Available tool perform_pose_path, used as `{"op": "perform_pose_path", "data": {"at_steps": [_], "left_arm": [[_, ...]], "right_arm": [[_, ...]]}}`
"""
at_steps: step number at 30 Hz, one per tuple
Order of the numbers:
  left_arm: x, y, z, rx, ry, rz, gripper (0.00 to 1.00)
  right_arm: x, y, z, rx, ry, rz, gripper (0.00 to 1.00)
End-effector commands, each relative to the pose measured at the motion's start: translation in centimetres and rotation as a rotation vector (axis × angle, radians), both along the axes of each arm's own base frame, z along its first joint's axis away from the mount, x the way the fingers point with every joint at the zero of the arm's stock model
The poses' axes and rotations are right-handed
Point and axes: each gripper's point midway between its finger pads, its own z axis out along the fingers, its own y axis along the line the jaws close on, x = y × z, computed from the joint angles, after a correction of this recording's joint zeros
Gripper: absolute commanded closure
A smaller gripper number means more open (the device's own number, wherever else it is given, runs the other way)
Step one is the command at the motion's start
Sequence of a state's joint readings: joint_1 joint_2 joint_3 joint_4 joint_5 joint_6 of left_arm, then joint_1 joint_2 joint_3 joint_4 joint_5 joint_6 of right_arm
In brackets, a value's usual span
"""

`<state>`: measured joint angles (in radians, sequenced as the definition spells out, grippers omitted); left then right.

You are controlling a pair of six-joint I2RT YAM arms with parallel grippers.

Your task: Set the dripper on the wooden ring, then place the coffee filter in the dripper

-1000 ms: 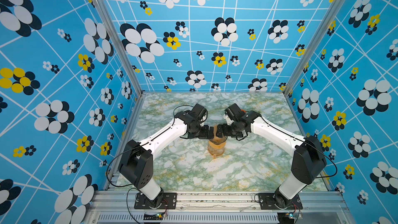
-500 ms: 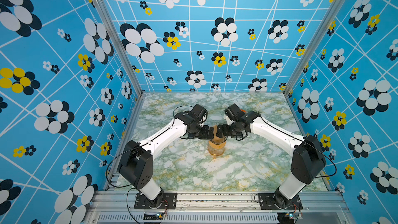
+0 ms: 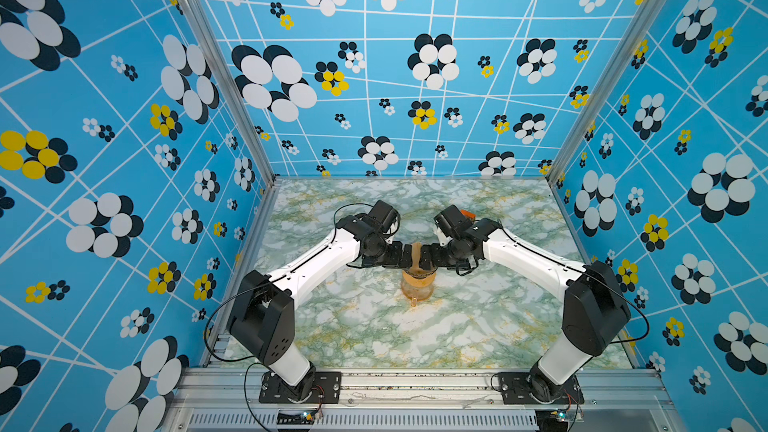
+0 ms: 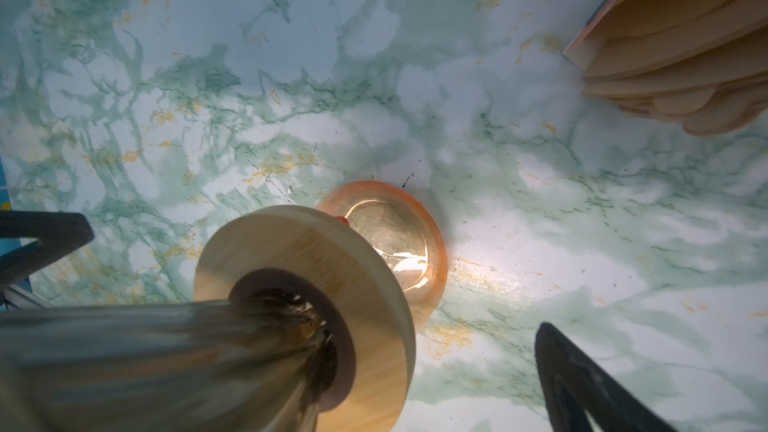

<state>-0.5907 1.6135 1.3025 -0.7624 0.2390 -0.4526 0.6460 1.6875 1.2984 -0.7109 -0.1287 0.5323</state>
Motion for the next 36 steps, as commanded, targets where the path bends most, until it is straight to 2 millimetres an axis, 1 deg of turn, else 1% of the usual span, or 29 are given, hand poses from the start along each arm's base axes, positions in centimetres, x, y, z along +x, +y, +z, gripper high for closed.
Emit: {"op": "perform_pose_path", "data": {"at_steps": [1,8,13,19,22,25,30,36], "left_arm": [[-0.1,0.7,0.6,-0.002,-0.014,0.011,0.01],[0.0,0.5,0.9,-0.016,-0.016,0.011,0.01],[0.1,-0.1,1.9,-0.049,-0.029,0.001,0.01],[0.4,-0.3,2.6,-0.062,-0.039,-0.009,0.01],[0.6,-0.3,3.0,-0.074,-0.049,-0.008,0.01],[0.9,-0.2,3.1,-0.070,-0.052,-0.006,0.01],[1.3,0.3,2.7,-0.059,-0.053,0.001,0.01],[1.3,0.4,2.2,-0.051,-0.041,0.006,0.01]], "right_arm": [[0.1,-0.1,1.0,0.015,-0.037,-0.012,0.03],[0.1,0.0,1.5,0.028,-0.045,-0.011,0.03],[0.2,0.7,2.9,0.075,-0.062,-0.003,0.03],[0.4,1.1,3.8,0.103,-0.073,-0.001,0.03],[0.6,1.0,3.8,0.105,-0.077,-0.010,0.03],[0.8,0.6,3.6,0.100,-0.077,-0.025,0.03],[0.9,0.1,3.4,0.092,-0.078,-0.040,0.03],[0.7,-0.6,2.9,0.077,-0.072,-0.053,0.03]]}}
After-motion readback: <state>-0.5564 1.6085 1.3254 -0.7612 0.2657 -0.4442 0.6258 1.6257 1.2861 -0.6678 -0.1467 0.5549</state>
